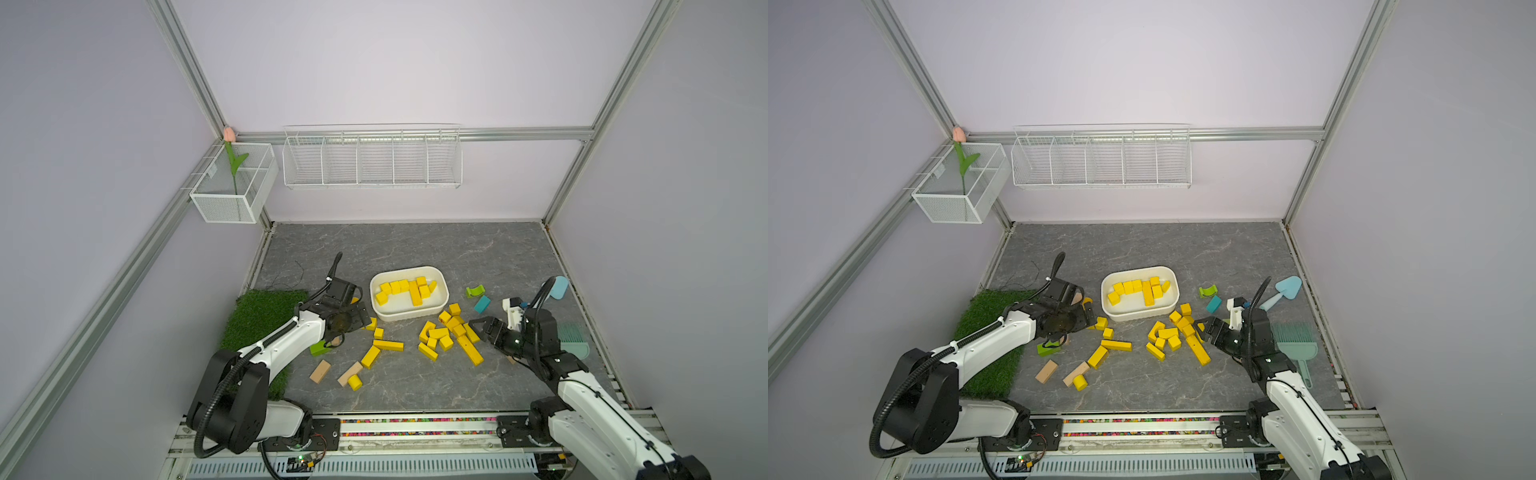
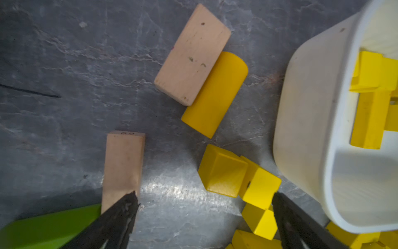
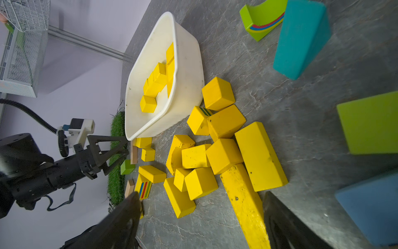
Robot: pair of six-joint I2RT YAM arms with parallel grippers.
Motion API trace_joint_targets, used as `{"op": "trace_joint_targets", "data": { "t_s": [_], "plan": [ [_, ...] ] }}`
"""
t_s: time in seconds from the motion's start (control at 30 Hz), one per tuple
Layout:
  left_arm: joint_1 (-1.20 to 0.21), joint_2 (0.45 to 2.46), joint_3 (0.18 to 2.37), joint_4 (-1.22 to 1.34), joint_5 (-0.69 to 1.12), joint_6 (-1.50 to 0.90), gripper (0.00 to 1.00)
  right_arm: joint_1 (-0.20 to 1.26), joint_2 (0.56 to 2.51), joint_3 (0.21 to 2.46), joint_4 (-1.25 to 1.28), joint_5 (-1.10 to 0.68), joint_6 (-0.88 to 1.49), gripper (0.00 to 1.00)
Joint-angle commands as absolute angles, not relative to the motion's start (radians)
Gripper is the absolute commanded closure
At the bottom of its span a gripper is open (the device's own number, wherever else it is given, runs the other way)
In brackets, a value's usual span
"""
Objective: Pick out the yellow building blocks
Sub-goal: Move the storage box to the center of the board.
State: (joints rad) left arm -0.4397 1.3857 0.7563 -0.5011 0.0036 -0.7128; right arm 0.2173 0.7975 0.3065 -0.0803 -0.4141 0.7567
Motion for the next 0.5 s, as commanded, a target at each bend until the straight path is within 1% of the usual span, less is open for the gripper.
{"op": "trace_joint_targets", "data": {
  "t_s": [0.0,0.4,0.47],
  "plan": [
    [-0.430,1.416,0.765,-0.479,0.064,-0.706,0.00,0.212,0.801,0.290,-0.056,-0.407,0.766,0.11],
    [-0.417,1.452,0.775,-0.474,0.076,-0.702,0.00,0.212,0.796,0.284,-0.053,-0.400,0.768,0.11],
    [-0.411,1.465,0.778,-0.470,0.088,-0.698,0.05,0.213,0.798,0.285,-0.055,-0.403,0.767,0.11]
  ]
}}
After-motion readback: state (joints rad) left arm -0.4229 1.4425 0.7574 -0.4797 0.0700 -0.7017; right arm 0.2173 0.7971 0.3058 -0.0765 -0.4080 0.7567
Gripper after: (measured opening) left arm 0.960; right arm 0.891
